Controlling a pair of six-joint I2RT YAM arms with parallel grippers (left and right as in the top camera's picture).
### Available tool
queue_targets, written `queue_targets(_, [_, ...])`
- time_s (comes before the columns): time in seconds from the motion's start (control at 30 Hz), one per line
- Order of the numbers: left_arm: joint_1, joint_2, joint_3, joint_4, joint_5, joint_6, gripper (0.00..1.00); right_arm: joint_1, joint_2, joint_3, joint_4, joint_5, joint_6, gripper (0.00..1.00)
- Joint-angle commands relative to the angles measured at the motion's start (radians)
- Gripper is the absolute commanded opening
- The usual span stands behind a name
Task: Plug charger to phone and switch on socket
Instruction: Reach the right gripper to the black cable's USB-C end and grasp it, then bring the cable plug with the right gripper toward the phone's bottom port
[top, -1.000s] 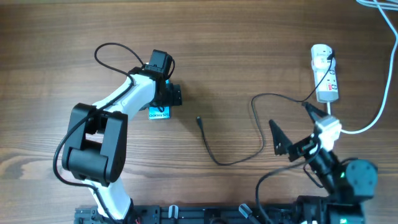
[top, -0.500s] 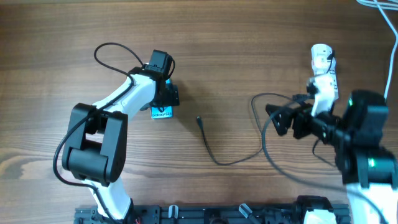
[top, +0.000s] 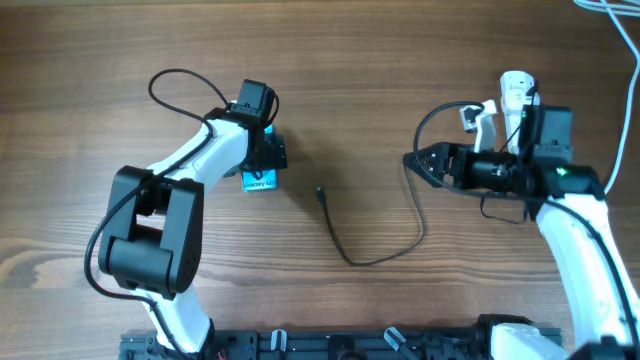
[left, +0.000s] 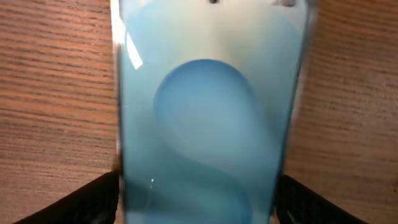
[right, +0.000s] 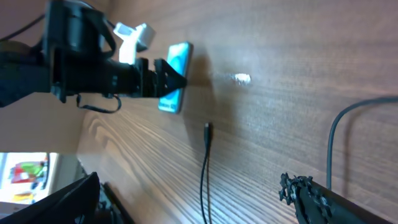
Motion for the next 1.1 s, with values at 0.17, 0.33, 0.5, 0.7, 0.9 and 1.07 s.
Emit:
queue_targets(0.17, [0.012, 0.092, -0.059, 0.007, 0.121, 0.002, 0.76, 0.094, 0.114, 0.017, 0.037, -0.037, -0.029, 1.0])
queue_targets(0.33, [0.012, 0.092, -0.059, -0.006, 0.121, 0.002, 0.75, 0.148, 0.143, 0.017, 0.086, -0.037, -0.025, 1.0])
queue_targets(0.5, [0.012, 0.092, -0.059, -0.008, 0.121, 0.002, 0.73, 0.183, 0.176, 0.017, 0.125, -0.033, 0.0, 0.99])
queue_targets(0.7, [0.012, 0.089, -0.056, -0.011, 0.121, 0.003, 0.73, 0.191, 0.208, 0.017, 0.148, -0.033, 0.0, 1.0])
queue_targets(0.9, [0.012, 0.089, -0.056, -0.011, 0.126, 0.003, 0.73, 0.191, 0.254, 0.017, 0.152, -0.034, -0.003, 1.0])
queue_targets(1.07, [0.012, 0.089, -0.056, -0.01, 0.204, 0.061, 0.73, 0.192, 0.281, 0.017, 0.155, -0.047, -0.002, 1.0])
